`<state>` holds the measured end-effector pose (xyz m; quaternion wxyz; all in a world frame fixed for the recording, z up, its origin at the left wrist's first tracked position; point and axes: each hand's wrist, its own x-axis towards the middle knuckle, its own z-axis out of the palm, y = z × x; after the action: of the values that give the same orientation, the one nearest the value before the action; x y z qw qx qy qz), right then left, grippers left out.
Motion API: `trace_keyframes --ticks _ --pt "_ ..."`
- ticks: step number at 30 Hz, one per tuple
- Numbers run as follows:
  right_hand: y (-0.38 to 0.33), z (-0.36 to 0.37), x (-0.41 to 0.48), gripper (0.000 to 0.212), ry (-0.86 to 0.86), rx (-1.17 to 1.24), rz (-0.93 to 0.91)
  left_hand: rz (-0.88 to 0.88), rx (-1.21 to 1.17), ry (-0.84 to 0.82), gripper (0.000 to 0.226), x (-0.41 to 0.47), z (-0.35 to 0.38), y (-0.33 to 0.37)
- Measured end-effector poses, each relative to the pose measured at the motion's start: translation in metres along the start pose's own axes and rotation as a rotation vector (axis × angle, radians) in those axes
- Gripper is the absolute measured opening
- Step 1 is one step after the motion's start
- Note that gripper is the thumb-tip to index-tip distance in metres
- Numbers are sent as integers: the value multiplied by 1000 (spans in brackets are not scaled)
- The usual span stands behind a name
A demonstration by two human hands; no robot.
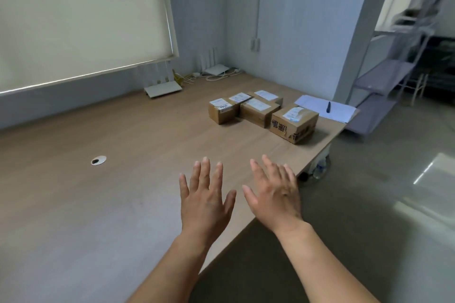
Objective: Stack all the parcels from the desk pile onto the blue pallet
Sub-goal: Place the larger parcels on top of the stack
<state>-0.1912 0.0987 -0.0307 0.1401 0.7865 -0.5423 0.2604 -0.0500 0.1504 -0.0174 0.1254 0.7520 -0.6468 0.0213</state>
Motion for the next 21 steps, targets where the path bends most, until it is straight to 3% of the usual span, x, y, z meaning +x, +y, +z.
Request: trace_keyframes --ticks 9,21 --pt "102 33 25 59 -40 -87 146 171 -41 -48 71 79 62 79" --pt "231 113 157 57 -200 -110 168 96 -199 -182 68 252 122 163"
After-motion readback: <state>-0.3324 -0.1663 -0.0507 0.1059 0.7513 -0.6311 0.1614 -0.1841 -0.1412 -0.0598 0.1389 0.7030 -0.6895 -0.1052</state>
